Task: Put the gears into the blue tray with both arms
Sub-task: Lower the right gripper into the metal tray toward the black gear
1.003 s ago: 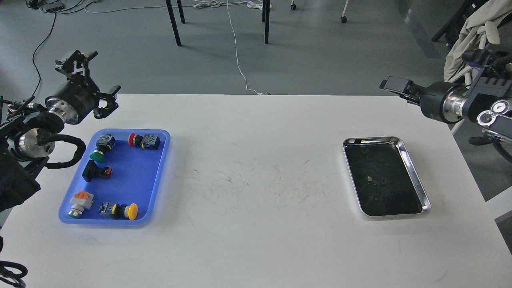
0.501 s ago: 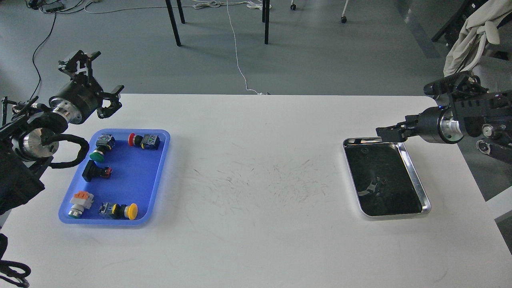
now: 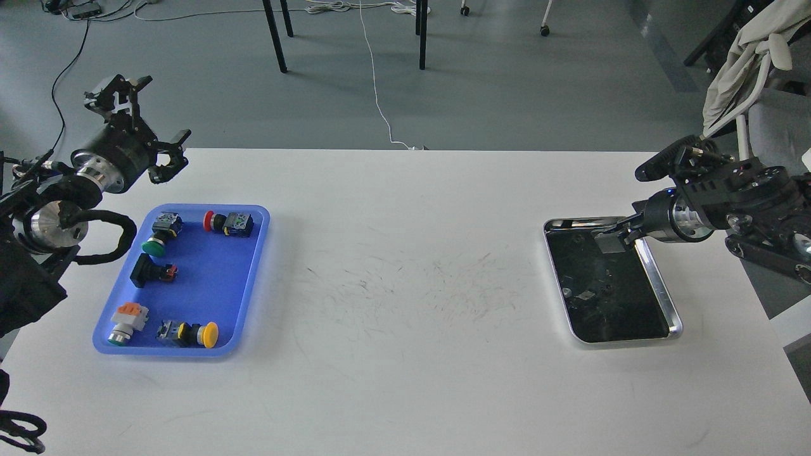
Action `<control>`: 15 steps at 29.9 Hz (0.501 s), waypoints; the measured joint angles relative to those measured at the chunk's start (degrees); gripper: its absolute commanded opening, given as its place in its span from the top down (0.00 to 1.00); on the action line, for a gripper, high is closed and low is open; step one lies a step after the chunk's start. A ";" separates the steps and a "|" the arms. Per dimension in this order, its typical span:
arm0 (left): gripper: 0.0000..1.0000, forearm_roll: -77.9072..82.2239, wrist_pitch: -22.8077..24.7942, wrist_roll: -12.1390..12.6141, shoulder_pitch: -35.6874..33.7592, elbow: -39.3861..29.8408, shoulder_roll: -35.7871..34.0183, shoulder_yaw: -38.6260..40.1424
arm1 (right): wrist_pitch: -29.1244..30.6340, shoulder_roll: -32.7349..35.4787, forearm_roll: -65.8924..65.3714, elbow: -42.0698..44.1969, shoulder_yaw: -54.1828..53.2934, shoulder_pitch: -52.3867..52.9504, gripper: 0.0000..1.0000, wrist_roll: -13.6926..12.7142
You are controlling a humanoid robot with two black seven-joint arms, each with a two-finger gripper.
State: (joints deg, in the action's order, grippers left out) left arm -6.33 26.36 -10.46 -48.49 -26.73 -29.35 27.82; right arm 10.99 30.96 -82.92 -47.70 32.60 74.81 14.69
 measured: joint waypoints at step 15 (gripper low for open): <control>0.00 0.08 0.37 0.00 1.14 0.11 -0.03 0.31 | -0.01 -5.75 0.45 4.54 0.33 -3.60 0.16 0.68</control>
State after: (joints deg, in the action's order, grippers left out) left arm -6.26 26.72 -10.46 -47.35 -26.62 -29.37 28.13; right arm 10.98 25.21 -82.47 -43.16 32.93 71.22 15.37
